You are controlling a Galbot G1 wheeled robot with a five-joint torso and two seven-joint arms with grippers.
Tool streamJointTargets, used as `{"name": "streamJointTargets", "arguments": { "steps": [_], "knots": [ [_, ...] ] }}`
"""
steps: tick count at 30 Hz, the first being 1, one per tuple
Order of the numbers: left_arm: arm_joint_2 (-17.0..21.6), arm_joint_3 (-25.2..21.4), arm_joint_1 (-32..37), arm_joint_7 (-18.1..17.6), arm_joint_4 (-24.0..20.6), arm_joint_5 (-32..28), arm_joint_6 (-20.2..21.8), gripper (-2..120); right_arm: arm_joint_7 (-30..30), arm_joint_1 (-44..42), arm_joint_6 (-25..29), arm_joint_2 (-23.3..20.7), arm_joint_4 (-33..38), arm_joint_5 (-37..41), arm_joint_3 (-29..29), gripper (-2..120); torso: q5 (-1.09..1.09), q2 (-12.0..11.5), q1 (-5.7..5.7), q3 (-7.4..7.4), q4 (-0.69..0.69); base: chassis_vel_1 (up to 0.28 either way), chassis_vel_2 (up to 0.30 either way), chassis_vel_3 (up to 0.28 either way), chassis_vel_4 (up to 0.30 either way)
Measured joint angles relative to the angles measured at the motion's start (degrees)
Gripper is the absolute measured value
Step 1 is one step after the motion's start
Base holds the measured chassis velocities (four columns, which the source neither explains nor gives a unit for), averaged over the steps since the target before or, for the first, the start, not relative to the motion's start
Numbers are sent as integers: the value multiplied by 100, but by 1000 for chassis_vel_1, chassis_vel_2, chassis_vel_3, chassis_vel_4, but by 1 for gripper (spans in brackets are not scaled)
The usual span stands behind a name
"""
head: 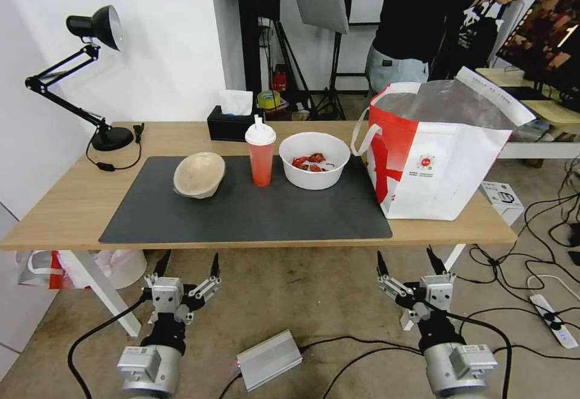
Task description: Pick up the trash from the table and place it into the takeout bag.
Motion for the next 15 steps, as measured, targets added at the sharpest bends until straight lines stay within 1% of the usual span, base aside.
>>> {"name": "streamJointTargets", "arguments": {
  "steps": [10,13,15],
  "knots": [
    [2,0,0,-5,0,-8,10,100,4,0,-22,-17,1,11,1,100,0,0,0,0,0,0,0,0,0],
    [6,-2,-1,-21,-1,-26,37,100,29,0,-158,-107,49,98,17,100,0,0,0,0,0,0,0,0,0],
    [11,-3,-3,-41,-6,-56,70,100,129,11,-586,-383,229,382,79,100,0,0,0,0,0,0,0,0,0]
  ]
}}
